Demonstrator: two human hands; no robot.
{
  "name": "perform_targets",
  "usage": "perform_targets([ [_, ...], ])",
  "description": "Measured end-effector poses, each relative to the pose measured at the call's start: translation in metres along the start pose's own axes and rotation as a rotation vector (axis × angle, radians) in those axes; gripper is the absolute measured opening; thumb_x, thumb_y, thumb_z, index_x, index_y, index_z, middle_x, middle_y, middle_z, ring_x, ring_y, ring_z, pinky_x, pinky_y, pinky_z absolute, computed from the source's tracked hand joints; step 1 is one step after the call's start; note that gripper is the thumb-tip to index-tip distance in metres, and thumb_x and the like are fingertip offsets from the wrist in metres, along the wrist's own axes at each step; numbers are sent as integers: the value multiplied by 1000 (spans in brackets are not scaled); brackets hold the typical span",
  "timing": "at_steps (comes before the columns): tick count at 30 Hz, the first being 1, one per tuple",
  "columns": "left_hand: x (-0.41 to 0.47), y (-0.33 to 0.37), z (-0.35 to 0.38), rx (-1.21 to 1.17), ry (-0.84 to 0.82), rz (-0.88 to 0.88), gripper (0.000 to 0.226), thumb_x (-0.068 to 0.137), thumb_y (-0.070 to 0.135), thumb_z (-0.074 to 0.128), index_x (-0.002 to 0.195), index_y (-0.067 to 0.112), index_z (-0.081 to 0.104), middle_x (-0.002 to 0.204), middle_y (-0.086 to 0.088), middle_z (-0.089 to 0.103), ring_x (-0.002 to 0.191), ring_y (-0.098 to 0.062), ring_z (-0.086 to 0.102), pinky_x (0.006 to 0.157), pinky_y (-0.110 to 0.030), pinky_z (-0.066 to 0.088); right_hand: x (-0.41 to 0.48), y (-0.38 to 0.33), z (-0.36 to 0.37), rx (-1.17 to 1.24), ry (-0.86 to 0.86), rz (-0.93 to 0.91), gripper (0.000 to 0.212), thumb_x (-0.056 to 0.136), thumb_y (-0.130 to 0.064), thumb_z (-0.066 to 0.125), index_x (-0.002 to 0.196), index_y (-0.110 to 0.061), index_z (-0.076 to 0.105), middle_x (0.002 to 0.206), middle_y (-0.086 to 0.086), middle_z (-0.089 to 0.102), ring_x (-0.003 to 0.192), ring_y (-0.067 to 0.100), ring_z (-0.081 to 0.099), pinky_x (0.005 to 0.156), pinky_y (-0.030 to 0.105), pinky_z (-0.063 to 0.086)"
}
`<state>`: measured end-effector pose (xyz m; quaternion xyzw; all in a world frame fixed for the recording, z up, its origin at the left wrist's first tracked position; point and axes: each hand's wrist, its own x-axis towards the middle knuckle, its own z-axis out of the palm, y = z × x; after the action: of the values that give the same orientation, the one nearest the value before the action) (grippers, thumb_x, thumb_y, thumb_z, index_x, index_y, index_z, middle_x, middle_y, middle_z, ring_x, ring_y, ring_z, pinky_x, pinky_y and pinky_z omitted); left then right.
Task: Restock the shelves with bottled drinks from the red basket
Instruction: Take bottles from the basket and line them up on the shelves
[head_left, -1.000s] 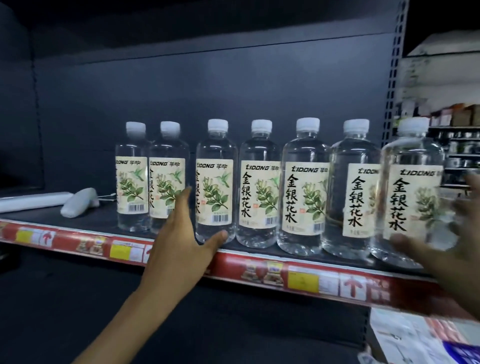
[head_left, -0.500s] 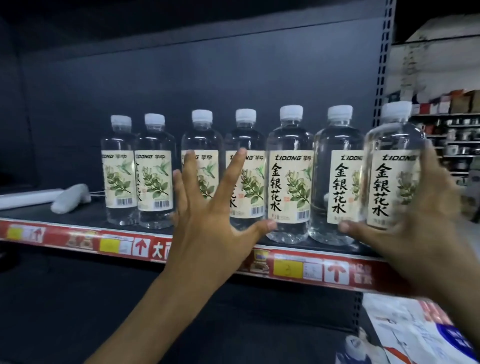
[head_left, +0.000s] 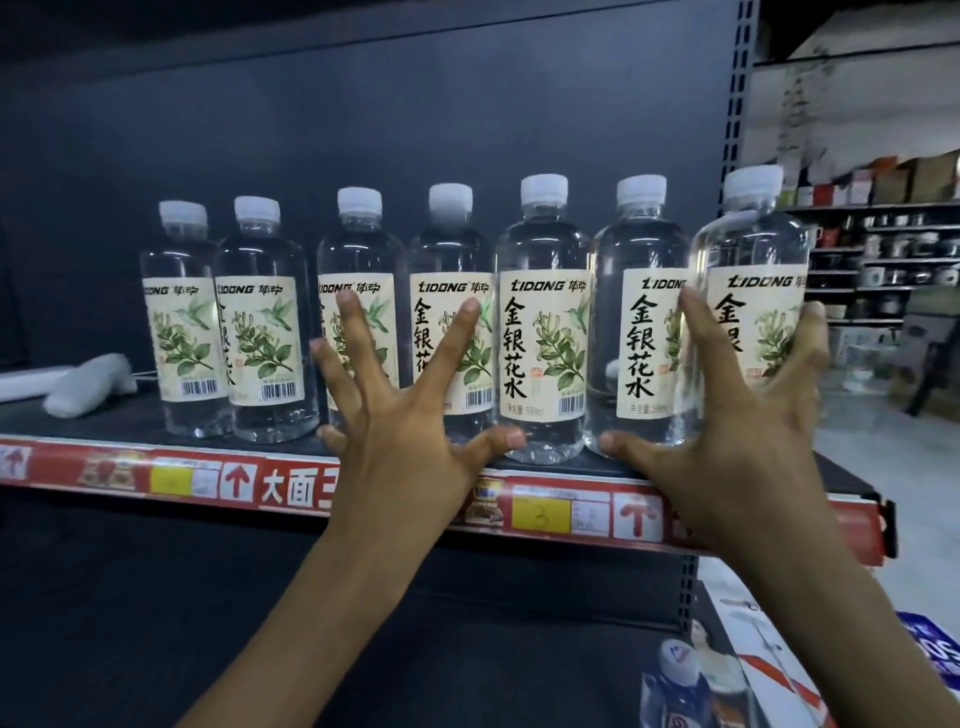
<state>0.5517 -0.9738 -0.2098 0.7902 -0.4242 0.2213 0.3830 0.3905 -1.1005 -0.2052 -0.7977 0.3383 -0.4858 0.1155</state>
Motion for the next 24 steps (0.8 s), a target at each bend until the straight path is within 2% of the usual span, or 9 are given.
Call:
perform_targets([
  [3,-5,3,2,104,54,19,96,65,83,47,142,65,-7,154,1,-40,144,-36,-29,108,-75,11,1,3,-7,67,-4,-21,120,61,-36,90,143,-64,6,158,-8,-23,149,39,2,112,51,16],
  [5,-15,14,4,103,237,137,95,73,64,65,152,48,14,162,-11,-5,149,-36,8,110,-64,27,3,9,-21,169,4,-17,126,62,-30,89,147,-57,-1,162,3,4,142,32,28,110,44,24],
  [7,-23,34,11,-2,362,339,83,74,40,75,147,26,38,141,-18,41,115,-19,52,94,-34,51,8,18,-39,263,-50,12,130,64,-25,89,150,-50,-5,135,1,51,113,15,55,107,45,37],
  [9,-23,56,21,-36,271,466,71,78,32,75,140,16,45,117,-9,60,84,-8,61,78,-17,54,15,31,-50,275,-148,49,123,63,-26,88,151,-44,3,99,-23,55,85,0,58,96,42,46],
  [13,-18,87,48,139,111,444,73,83,20,77,146,15,40,108,-22,64,65,-22,68,60,-34,61,21,50,-47,195,-156,60,102,64,-38,88,145,-34,25,100,-17,62,91,10,66,91,45,54],
  [15,-15,98,52,240,76,388,79,83,15,77,149,20,33,107,-27,62,61,-25,67,52,-32,58,23,55,-43,185,-139,43,97,68,-33,87,145,-30,27,95,-20,61,88,7,66,85,36,54],
  [20,-4,115,59,282,-16,290,91,91,-6,55,154,32,0,116,-25,52,75,-28,59,60,-30,45,36,56,-37,169,-137,55,92,74,-22,85,144,-21,25,101,-13,56,76,2,56,56,3,36],
  [22,-1,117,62,274,-69,272,95,89,-8,54,154,33,-3,116,-23,52,76,-28,54,62,-31,43,40,56,-34,185,-156,68,92,76,-19,83,145,-20,23,100,-13,54,70,-5,49,53,6,37],
  [24,1,119,62,238,-102,256,97,88,-8,55,154,34,-3,116,-23,51,80,-29,57,62,-32,43,43,54,-35,193,-182,81,93,76,-18,83,145,-19,21,106,-10,57,77,3,52,65,12,35],
])
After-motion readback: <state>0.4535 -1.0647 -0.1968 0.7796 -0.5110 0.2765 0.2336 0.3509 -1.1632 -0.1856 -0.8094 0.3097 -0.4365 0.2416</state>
